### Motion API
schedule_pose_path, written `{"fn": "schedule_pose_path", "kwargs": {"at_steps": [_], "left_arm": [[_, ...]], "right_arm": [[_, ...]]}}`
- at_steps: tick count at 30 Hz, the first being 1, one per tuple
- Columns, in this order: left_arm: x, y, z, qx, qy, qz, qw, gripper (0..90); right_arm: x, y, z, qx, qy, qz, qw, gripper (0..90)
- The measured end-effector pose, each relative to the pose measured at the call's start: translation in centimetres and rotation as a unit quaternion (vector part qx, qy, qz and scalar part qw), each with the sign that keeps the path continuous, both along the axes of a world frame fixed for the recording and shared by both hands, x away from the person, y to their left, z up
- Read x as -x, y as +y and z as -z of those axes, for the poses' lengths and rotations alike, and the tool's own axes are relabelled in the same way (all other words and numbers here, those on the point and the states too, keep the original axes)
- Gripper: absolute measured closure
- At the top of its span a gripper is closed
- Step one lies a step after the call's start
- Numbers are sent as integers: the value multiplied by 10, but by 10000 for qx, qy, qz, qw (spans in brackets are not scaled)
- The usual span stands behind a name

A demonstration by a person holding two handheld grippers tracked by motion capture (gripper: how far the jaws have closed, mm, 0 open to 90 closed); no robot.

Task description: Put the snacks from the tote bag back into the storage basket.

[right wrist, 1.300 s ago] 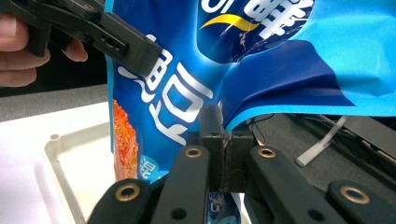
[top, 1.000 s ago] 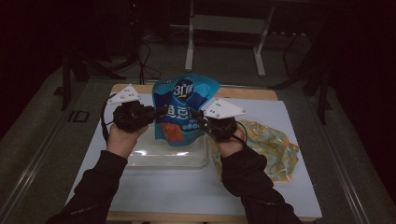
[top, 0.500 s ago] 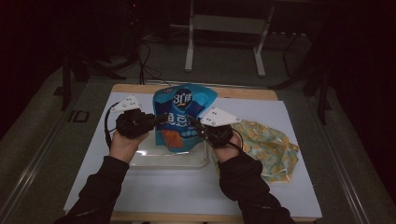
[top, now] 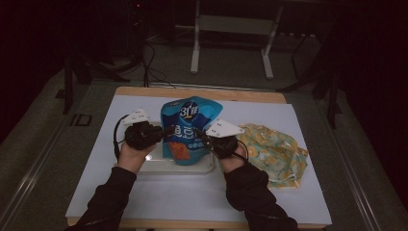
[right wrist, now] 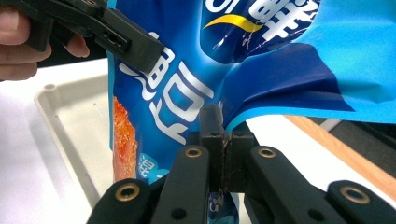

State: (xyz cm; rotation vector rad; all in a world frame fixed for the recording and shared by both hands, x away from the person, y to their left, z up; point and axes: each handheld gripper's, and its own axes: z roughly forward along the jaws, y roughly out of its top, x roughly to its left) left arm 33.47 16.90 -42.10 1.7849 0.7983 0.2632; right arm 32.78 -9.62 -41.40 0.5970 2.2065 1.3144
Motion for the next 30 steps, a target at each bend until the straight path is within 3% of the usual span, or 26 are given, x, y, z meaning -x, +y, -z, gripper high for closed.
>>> {"fn": "schedule_pose_path", "kwargs": {"at_steps": [12, 25, 30], "left_arm": [[-3, 1, 26, 136, 56, 35, 9999, 885], [6, 4, 30, 110, -68, 105, 9999, 870], [10, 4, 30, 81, -82, 118, 9999, 871]], "right_arm": [[-3, -2, 24, 4, 139, -3, 9999, 889], [2, -5, 28, -86, 154, -163, 9997, 887], [1, -9, 28, -174, 281, -271, 9991, 887]]}}
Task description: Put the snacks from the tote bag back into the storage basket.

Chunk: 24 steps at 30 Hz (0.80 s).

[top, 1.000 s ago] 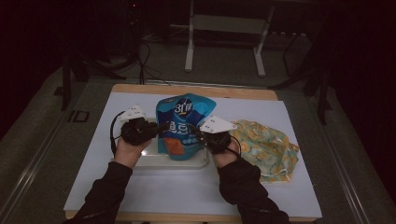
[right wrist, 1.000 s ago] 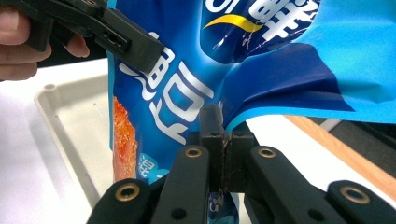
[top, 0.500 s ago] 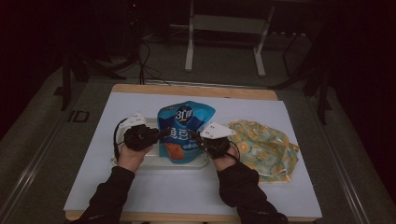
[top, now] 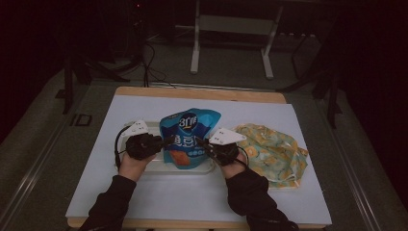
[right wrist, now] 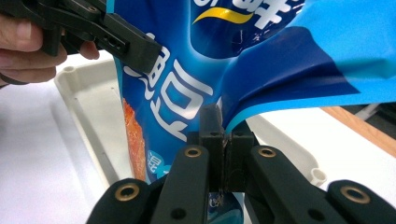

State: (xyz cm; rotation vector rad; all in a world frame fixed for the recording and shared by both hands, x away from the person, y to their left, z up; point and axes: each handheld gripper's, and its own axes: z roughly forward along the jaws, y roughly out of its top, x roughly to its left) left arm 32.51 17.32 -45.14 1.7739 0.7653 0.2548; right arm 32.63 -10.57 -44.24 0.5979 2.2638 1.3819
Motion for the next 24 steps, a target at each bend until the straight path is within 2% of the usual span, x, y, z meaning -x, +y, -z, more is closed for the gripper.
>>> {"fn": "schedule_pose_path", "kwargs": {"at_steps": [7, 12, 14, 15, 17, 20, 24], "left_arm": [[1, 0, 0, -17, -22, 43, 10000, 867], [2, 2, 1, 56, -24, 25, 10000, 822], [3, 2, 1, 48, -51, 32, 10000, 791], [3, 2, 2, 109, -16, 38, 9999, 707], [4, 1, 1, 102, -40, -10, 9999, 680], [5, 3, 0, 168, 35, 14, 9999, 587], [6, 4, 0, 126, 59, -16, 9999, 556]], "right_arm": [[1, -3, 0, -6, -3, -66, 10000, 885], [-1, -5, -2, -93, 92, -102, 9999, 840], [-1, -5, -3, -89, 99, -118, 9998, 811], [-1, -5, -4, -88, 102, -125, 9998, 780], [-1, -6, -4, -98, 120, -117, 9998, 772], [-3, -9, -4, -172, 242, -93, 9995, 678], [-5, -12, -4, -187, 254, -112, 9994, 611]]}}
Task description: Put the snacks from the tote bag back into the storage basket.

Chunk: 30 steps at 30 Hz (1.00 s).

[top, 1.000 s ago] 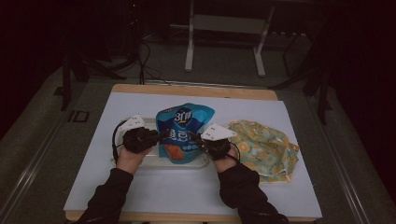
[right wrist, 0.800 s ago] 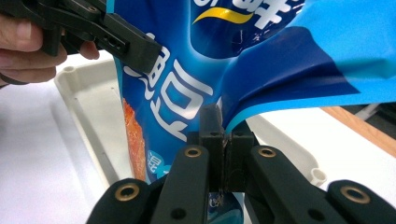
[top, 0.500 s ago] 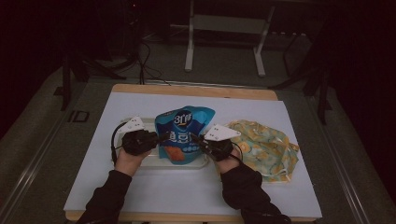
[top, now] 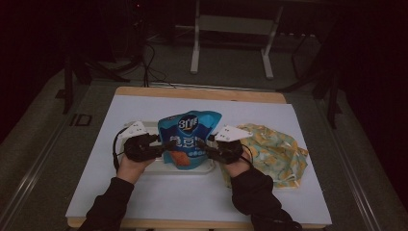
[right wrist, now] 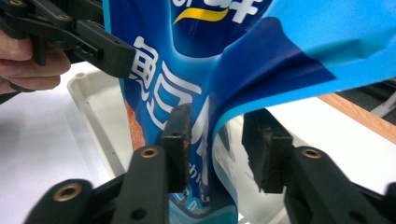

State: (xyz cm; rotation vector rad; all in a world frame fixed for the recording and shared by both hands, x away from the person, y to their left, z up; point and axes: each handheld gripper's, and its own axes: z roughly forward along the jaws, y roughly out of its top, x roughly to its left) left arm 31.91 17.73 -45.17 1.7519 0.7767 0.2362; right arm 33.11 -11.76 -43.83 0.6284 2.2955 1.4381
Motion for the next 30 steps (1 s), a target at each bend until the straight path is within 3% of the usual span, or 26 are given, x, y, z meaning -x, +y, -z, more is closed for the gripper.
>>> {"fn": "schedule_pose_path", "kwargs": {"at_steps": [1, 4, 8, 9, 10, 12, 14, 18, 25, 30], "left_arm": [[1, 1, 0, 6, -3, -29, 10000, 522], [2, 2, 0, 20, 7, -34, 10000, 443], [4, 4, 1, -16, 17, -65, 10000, 264], [4, 5, 1, 42, 40, 61, 10000, 264], [4, 5, 1, 47, 57, 76, 9999, 179], [4, 5, 1, 53, 73, 10, 10000, 175], [5, 5, 0, -65, 69, 31, 10000, 37], [7, 5, 1, -126, 173, -38, 9998, 21], [14, 8, 4, -30, 94, -98, 9999, 21], [21, 7, 8, -191, 66, -146, 9997, 21]], "right_arm": [[0, -2, 0, -62, 47, -16, 10000, 536], [0, -2, -1, -20, 32, -41, 10000, 464], [-2, -3, 0, 18, 92, -82, 9999, 378], [-2, -4, 1, -21, 145, -91, 9999, 357], [-3, -5, 1, -43, 144, -57, 9999, 278], [-2, -5, 2, -26, 125, -81, 9999, 270], [-2, -8, 1, -114, 167, -62, 9998, 219], [-3, -11, 1, -157, 199, -138, 9996, 165], [0, -16, -2, -138, 98, -148, 9997, 168], [4, -23, -4, -92, 29, -205, 9997, 154]]}}
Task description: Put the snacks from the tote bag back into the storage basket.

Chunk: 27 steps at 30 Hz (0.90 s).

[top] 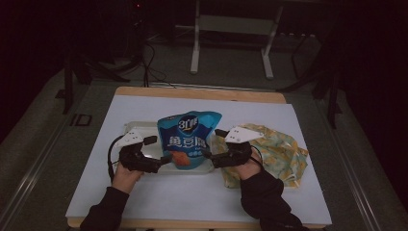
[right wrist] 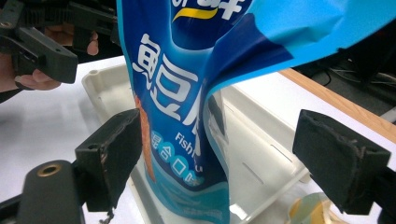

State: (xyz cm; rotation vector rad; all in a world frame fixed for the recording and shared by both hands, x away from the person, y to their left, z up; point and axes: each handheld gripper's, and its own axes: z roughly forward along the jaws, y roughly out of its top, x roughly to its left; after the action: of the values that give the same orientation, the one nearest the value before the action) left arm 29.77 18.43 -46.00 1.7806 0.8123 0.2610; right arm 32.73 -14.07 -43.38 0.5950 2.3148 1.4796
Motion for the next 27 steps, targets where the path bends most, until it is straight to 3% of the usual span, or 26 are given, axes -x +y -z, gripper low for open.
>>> {"fn": "schedule_pose_path", "kwargs": {"at_steps": [4, 6, 10, 17, 27], "left_arm": [[4, 2, 1, 17, -6, -49, 10000, 21], [9, 4, 3, 146, 44, -59, 9999, 21], [15, 2, 5, 8, 38, -59, 10000, 21], [27, -3, 8, 83, 52, 17, 10000, 21], [44, -16, 12, 23, -3, 197, 9998, 21]], "right_arm": [[2, -5, -1, -3, -24, 24, 10000, 150], [3, -10, -1, 18, -40, 63, 10000, 150], [5, -14, -1, 91, -26, 69, 9999, 151], [15, -32, 1, 57, -36, 107, 9999, 151], [29, -59, 8, -29, 9, 205, 9998, 150]]}}
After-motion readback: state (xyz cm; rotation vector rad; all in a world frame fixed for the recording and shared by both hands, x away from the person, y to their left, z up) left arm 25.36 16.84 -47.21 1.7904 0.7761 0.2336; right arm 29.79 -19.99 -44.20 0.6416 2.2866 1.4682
